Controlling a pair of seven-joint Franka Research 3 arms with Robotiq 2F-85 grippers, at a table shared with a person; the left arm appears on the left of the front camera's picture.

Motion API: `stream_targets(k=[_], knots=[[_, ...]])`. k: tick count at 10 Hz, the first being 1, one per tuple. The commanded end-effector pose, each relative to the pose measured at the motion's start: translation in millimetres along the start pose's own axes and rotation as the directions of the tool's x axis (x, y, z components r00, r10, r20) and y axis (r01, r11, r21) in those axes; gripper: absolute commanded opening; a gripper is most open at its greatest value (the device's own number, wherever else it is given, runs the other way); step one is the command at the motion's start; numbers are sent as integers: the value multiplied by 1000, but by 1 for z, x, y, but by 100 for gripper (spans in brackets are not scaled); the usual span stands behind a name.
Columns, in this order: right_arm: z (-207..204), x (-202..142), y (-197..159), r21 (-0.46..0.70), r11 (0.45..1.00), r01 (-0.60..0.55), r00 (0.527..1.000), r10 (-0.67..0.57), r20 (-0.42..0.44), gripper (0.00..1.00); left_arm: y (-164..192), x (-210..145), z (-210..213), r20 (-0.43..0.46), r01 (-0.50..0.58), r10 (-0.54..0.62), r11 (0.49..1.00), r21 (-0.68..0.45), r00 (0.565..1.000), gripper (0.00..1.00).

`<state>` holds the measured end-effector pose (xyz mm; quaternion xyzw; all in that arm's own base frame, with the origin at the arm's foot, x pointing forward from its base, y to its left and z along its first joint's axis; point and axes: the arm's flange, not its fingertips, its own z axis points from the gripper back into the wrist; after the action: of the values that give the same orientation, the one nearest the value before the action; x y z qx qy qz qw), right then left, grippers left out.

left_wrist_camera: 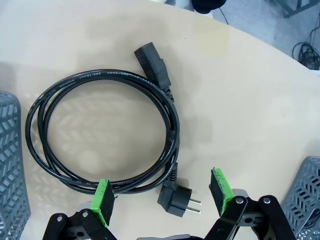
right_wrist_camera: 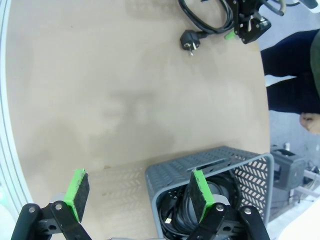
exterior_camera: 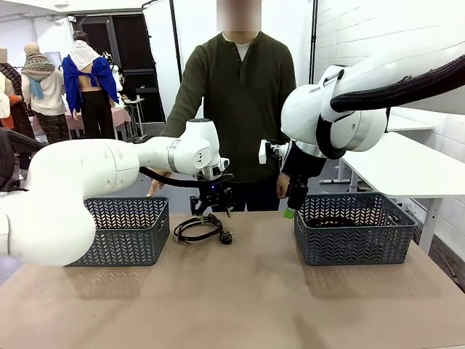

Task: Organize the cables according to human instructions.
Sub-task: Pick up a bundle of cables and place it in the basket indicated by the human.

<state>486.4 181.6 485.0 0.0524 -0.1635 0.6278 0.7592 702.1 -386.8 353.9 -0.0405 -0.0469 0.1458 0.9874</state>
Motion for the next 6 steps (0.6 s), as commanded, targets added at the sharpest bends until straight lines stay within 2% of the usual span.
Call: stream_targets(k=[1, 2, 6], knots=[[0, 0, 0, -6, 1000, 5, 1000, -5, -8, 100, -23, 24, 6, -24, 29, -28, 999, 17, 999, 100], [0, 0, 0, -6, 1000, 5, 1000, -5, -8, 100, 0, 0, 0, 0, 0, 0, 1000, 0, 1000, 100], [0, 0, 0, -6, 1000, 5, 1000, -5, -8, 100, 0, 0, 0, 0, 0, 0, 1000, 0, 1000, 100]])
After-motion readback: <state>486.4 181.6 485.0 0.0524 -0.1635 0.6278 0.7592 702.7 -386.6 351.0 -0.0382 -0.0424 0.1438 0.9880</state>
